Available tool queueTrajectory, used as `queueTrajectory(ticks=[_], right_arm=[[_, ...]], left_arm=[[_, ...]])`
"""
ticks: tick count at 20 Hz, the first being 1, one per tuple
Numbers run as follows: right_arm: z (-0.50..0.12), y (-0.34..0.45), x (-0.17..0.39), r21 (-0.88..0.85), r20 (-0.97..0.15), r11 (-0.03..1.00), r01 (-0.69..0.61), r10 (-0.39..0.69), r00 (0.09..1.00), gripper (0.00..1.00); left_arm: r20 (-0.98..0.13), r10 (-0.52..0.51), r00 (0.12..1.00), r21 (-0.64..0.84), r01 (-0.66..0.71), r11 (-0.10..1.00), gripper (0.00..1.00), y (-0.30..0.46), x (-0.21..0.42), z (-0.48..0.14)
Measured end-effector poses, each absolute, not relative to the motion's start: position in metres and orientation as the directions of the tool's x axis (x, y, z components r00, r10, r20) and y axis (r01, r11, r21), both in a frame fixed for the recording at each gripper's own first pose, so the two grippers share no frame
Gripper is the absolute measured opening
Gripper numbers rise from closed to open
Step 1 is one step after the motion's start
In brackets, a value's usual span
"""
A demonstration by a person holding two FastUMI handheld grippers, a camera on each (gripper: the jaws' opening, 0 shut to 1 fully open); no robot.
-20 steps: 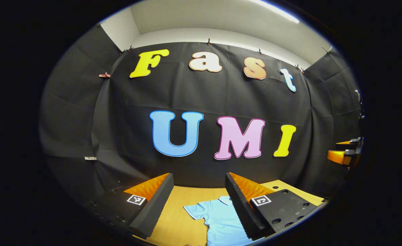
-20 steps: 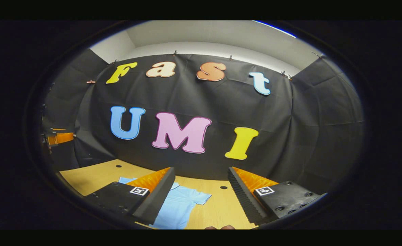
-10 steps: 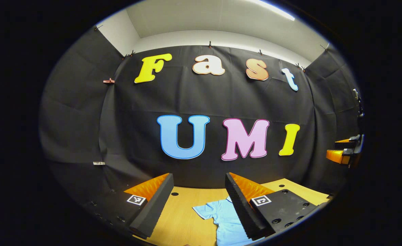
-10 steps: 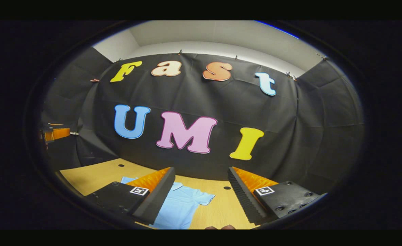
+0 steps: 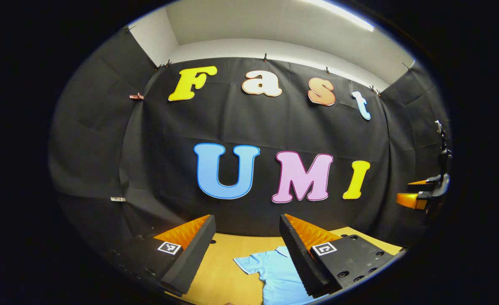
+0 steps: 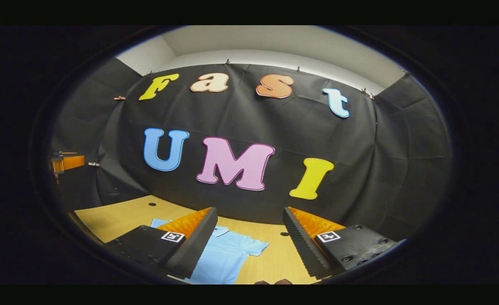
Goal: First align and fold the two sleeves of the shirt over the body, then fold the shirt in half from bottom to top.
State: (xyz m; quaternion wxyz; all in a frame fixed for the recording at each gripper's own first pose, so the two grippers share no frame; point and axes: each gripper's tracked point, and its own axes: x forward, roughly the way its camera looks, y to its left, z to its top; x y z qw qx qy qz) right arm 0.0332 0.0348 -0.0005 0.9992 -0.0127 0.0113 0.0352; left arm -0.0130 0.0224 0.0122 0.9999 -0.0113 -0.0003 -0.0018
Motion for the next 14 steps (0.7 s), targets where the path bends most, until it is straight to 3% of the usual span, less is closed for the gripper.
queueTrajectory(ticks=[7, 14], right_arm=[[-0.028, 0.014, 0.111, -0.039, -0.082, 0.993, -0.111, 0.107, 0.991, 0.97], [-0.129, -0.004, 0.217, 0.049, -0.250, 0.978, -0.204, 0.209, 0.945, 0.97]], left_arm=[[-0.038, -0.003, 0.999, -0.014, 0.003, 1.000, 0.96, 0.000, 0.019, 0.000], [-0.060, 0.033, 0.998, 0.019, -0.032, 0.999, 0.97, -0.038, 0.069, -0.007]])
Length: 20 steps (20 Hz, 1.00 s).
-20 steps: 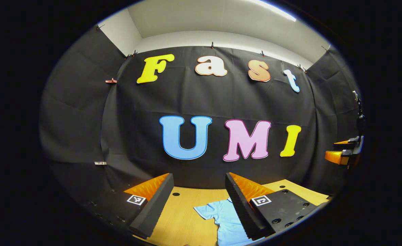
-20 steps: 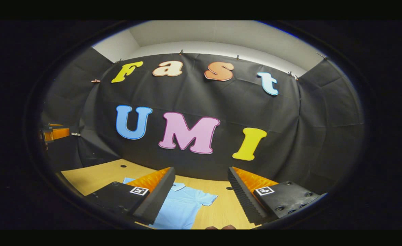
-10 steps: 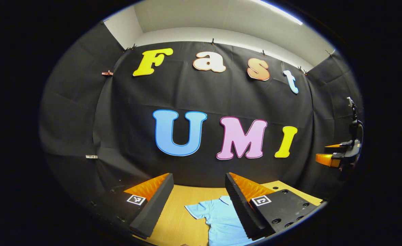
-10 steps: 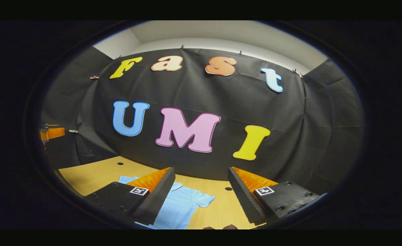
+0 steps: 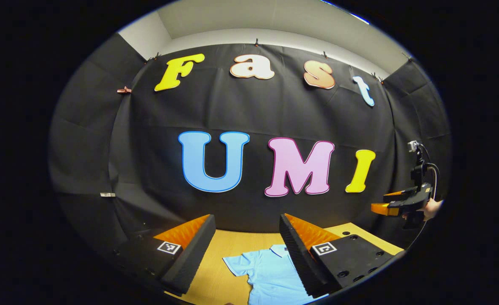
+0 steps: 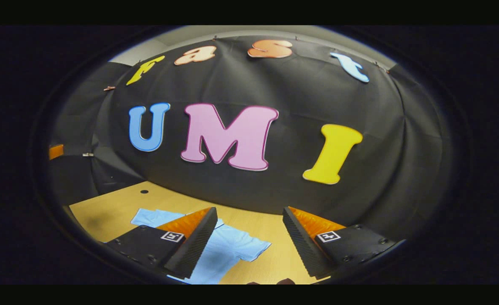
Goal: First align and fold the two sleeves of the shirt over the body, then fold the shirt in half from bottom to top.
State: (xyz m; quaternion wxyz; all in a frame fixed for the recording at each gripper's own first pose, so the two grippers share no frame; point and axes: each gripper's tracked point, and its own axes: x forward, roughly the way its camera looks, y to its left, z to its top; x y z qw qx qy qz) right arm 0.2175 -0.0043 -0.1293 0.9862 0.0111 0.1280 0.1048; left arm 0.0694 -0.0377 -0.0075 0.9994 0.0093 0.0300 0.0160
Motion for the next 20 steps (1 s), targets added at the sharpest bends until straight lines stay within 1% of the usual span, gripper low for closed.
queueTrajectory(ticks=[3, 8, 15, 16, 17, 18, 19, 20], right_arm=[[-0.188, -0.010, 0.262, 0.069, -0.332, 0.969, -0.237, 0.246, 0.911, 0.97], [-0.288, -0.013, 0.310, 0.158, -0.477, 0.957, -0.243, 0.289, 0.830, 0.97], [-0.419, -0.013, 0.339, 0.256, -0.651, 0.950, -0.179, 0.306, 0.694, 0.98], [-0.439, -0.013, 0.339, 0.273, -0.678, 0.949, -0.161, 0.308, 0.667, 0.95], [-0.454, -0.012, 0.338, 0.287, -0.702, 0.948, -0.140, 0.307, 0.643, 0.94], [-0.470, -0.011, 0.338, 0.306, -0.725, 0.945, -0.114, 0.309, 0.616, 0.98], [-0.482, -0.010, 0.337, 0.317, -0.742, 0.944, -0.091, 0.307, 0.596, 0.98], [-0.495, -0.011, 0.334, 0.318, -0.768, 0.946, -0.067, 0.298, 0.567, 0.93]], left_arm=[[-0.086, 0.052, 0.995, 0.049, -0.048, 0.998, 0.97, -0.051, 0.089, -0.020], [-0.187, 0.110, 0.976, 0.093, -0.093, 0.991, 0.97, -0.066, 0.114, -0.053], [-0.266, 0.160, 0.951, 0.118, -0.132, 0.984, 0.97, -0.077, 0.133, -0.076], [-0.279, 0.163, 0.946, 0.116, -0.135, 0.984, 0.97, -0.079, 0.135, -0.080], [-0.292, 0.167, 0.942, 0.115, -0.139, 0.984, 0.97, -0.081, 0.137, -0.084], [-0.304, 0.170, 0.937, 0.116, -0.140, 0.983, 0.97, -0.083, 0.137, -0.089], [-0.315, 0.173, 0.933, 0.119, -0.141, 0.983, 0.97, -0.085, 0.138, -0.092], [-0.323, 0.179, 0.929, 0.123, -0.146, 0.982, 0.97, -0.087, 0.138, -0.096]])
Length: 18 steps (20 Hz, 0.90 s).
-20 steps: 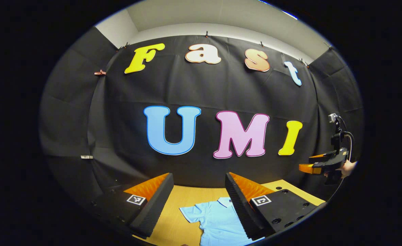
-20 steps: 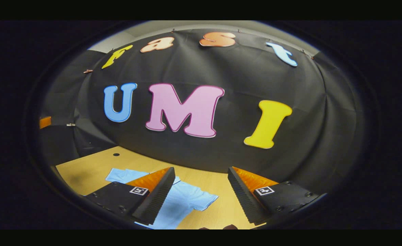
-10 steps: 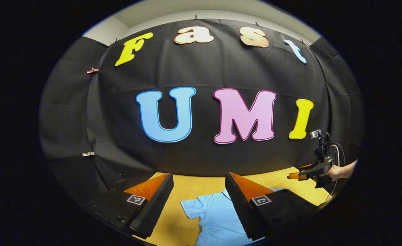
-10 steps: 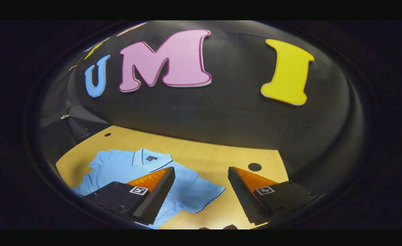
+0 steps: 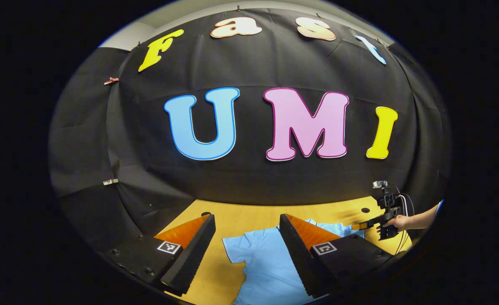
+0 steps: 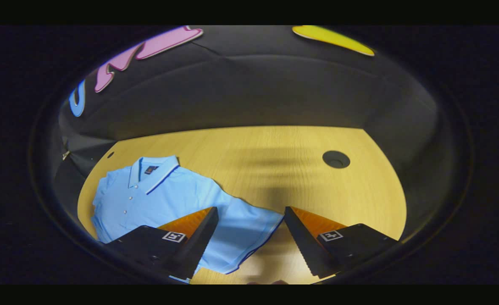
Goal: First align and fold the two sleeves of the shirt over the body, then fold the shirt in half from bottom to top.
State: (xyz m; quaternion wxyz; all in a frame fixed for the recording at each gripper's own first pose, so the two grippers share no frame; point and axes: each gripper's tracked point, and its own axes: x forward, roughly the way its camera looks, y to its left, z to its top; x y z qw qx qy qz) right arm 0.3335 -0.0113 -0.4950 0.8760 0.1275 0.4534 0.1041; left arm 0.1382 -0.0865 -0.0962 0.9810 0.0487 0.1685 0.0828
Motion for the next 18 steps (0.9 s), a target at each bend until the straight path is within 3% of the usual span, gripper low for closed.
queueTrajectory(ticks=[1, 2, 3, 4, 7, 9, 10, 11, 12, 13, 14, 17, 18], right_arm=[[-0.487, -0.013, 0.341, 0.315, -0.732, 0.946, -0.070, 0.289, 0.616, 0.98], [-0.492, -0.014, 0.346, 0.317, -0.744, 0.947, -0.059, 0.287, 0.603, 0.99], [-0.492, -0.021, 0.347, 0.287, -0.750, 0.957, -0.050, 0.257, 0.609, 0.90], [-0.500, -0.026, 0.344, 0.249, -0.766, 0.967, -0.052, 0.230, 0.601, 0.96], [-0.498, -0.030, 0.343, 0.230, -0.770, 0.972, -0.044, 0.209, 0.603, 0.20], [-0.498, -0.031, 0.342, 0.243, -0.770, 0.969, -0.038, 0.217, 0.599, 0.05], [-0.496, -0.028, 0.340, 0.260, -0.775, 0.965, -0.032, 0.228, 0.590, 0.17], [-0.493, -0.024, 0.338, 0.281, -0.777, 0.959, -0.025, 0.243, 0.581, 0.11], [-0.488, -0.021, 0.338, 0.295, -0.772, 0.955, -0.027, 0.254, 0.583, 0.11], [-0.479, -0.017, 0.340, 0.300, -0.759, 0.953, -0.036, 0.261, 0.596, 0.17], [-0.467, -0.014, 0.342, 0.304, -0.743, 0.951, -0.047, 0.268, 0.613, 0.11], [-0.424, 0.005, 0.345, 0.341, -0.698, 0.937, -0.073, 0.305, 0.648, 0.11], [-0.412, 0.013, 0.346, 0.349, -0.683, 0.933, -0.088, 0.318, 0.657, 0.05]], left_arm=[[-0.329, 0.184, 0.926, 0.127, -0.150, 0.981, 0.97, -0.088, 0.138, -0.100], [-0.335, 0.190, 0.923, 0.128, -0.155, 0.980, 0.97, -0.090, 0.136, -0.103], [-0.346, 0.195, 0.918, 0.127, -0.160, 0.979, 0.97, -0.090, 0.136, -0.107], [-0.357, 0.202, 0.912, 0.126, -0.167, 0.978, 0.97, -0.090, 0.134, -0.113], [-0.370, 0.217, 0.903, 0.117, -0.187, 0.975, 0.96, -0.089, 0.131, -0.119], [-0.369, 0.216, 0.904, 0.107, -0.189, 0.976, 0.97, -0.087, 0.130, -0.119], [-0.368, 0.211, 0.905, 0.105, -0.185, 0.977, 0.97, -0.086, 0.130, -0.120], [-0.369, 0.206, 0.907, 0.104, -0.180, 0.978, 0.97, -0.084, 0.131, -0.120], [-0.368, 0.199, 0.908, 0.104, -0.173, 0.979, 0.97, -0.082, 0.131, -0.119], [-0.365, 0.189, 0.911, 0.102, -0.163, 0.981, 0.97, -0.079, 0.132, -0.118], [-0.359, 0.181, 0.915, 0.106, -0.153, 0.982, 0.97, -0.076, 0.133, -0.118], [-0.360, 0.139, 0.922, 0.111, -0.106, 0.988, 0.97, -0.068, 0.135, -0.118], [-0.355, 0.129, 0.926, 0.107, -0.096, 0.990, 0.96, -0.064, 0.135, -0.116]])
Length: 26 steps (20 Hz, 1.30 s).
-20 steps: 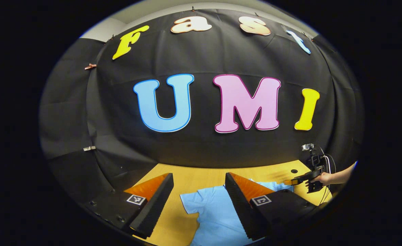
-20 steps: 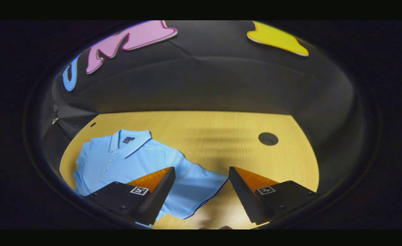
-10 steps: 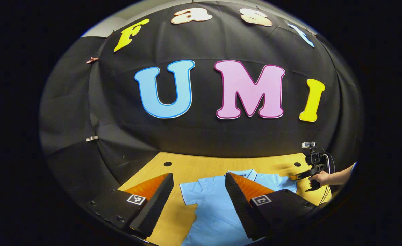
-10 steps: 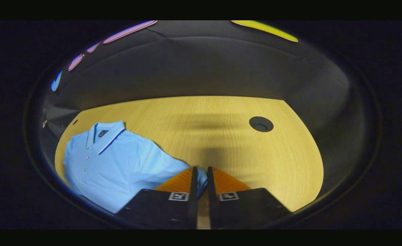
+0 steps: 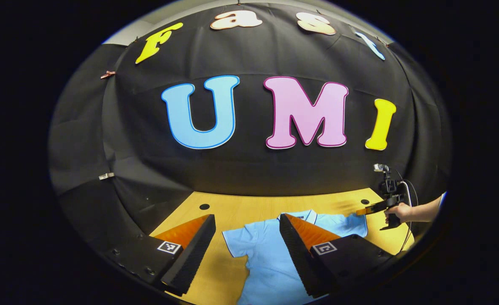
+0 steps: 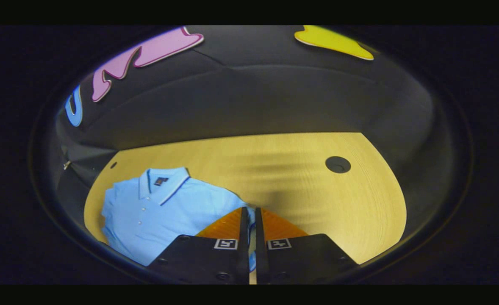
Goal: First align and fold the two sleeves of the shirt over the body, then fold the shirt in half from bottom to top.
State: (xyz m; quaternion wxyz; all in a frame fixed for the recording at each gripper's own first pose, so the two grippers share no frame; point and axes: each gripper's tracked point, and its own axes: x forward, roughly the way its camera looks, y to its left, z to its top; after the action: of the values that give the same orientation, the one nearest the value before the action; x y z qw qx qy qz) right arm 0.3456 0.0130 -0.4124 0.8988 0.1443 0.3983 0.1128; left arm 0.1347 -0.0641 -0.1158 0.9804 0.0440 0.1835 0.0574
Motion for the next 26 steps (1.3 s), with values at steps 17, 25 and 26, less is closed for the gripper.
queueTrajectory(ticks=[17, 25, 26], right_arm=[[-0.442, 0.163, 0.303, 0.437, -0.738, 0.887, -0.149, 0.448, 0.505, 0.27], [-0.386, 0.152, 0.290, 0.478, -0.662, 0.854, -0.205, 0.503, 0.555, 0.98], [-0.377, 0.147, 0.288, 0.476, -0.652, 0.853, -0.212, 0.504, 0.567, 0.98]], left_arm=[[-0.445, 0.131, 0.886, 0.057, -0.118, 0.991, 0.96, 0.008, 0.139, -0.178], [-0.501, 0.096, 0.860, 0.001, -0.111, 0.994, 0.96, 0.013, 0.177, -0.209], [-0.506, 0.089, 0.858, -0.007, -0.107, 0.994, 0.97, 0.015, 0.188, -0.213]])
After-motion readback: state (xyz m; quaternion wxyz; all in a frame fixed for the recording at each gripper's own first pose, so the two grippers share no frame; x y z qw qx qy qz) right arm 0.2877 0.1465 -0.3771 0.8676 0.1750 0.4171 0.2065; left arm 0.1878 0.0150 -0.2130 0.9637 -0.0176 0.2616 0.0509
